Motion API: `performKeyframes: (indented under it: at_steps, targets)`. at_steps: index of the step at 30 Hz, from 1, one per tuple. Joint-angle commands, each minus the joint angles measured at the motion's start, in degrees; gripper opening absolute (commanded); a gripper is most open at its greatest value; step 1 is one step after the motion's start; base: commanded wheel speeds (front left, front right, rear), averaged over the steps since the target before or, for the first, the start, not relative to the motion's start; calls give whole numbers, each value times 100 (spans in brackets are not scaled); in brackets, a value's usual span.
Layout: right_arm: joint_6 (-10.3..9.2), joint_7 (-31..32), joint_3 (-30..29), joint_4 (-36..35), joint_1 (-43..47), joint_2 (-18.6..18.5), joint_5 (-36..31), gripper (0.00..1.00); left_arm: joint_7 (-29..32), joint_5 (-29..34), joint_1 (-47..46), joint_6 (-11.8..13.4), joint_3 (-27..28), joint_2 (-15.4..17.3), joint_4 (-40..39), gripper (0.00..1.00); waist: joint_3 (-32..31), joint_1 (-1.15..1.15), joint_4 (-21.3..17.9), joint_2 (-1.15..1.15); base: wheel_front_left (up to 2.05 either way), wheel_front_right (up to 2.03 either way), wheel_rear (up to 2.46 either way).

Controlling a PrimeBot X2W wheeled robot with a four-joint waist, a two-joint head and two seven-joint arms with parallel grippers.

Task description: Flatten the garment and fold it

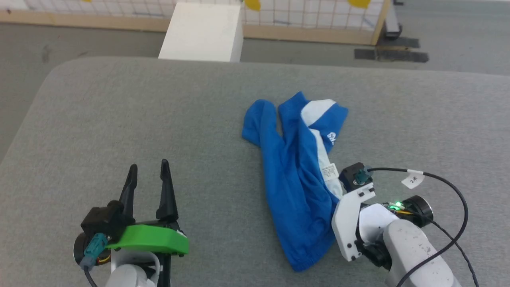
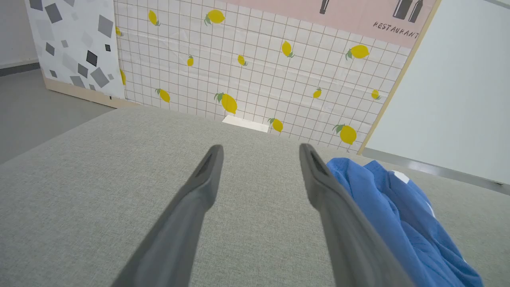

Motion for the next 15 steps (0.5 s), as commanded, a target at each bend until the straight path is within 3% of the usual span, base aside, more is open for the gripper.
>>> performKeyframes:
  at_steps: [1,4,5,7,11,15]
  targets:
    - [-9,142,45,145,-46,-47,-15,100,-25,72,-114,-48,47,-46,-26,100,226,0,222,0,0,0,0]
    - [-9,494,182,377,8,-46,163,100,-26,106,-106,-108,104,-100,1,100,285,0,275,0,0,0,0]
    - [-9,523,203,379,8,-50,249,40,-26,111,-100,-127,114,-111,19,100,289,0,283,0,0,0,0]
    - [-9,534,258,331,-30,-149,391,0,-26,128,-100,-163,139,-132,46,100,297,0,302,0,0,0,0]
    - [-9,371,7,84,-292,-578,710,0,-26,155,-147,-225,155,-162,62,100,304,0,370,0,0,0,0]
    - [-9,228,-489,-36,-903,-1286,650,0,-26,176,-236,-295,127,-179,59,100,363,0,435,0,0,0,0]
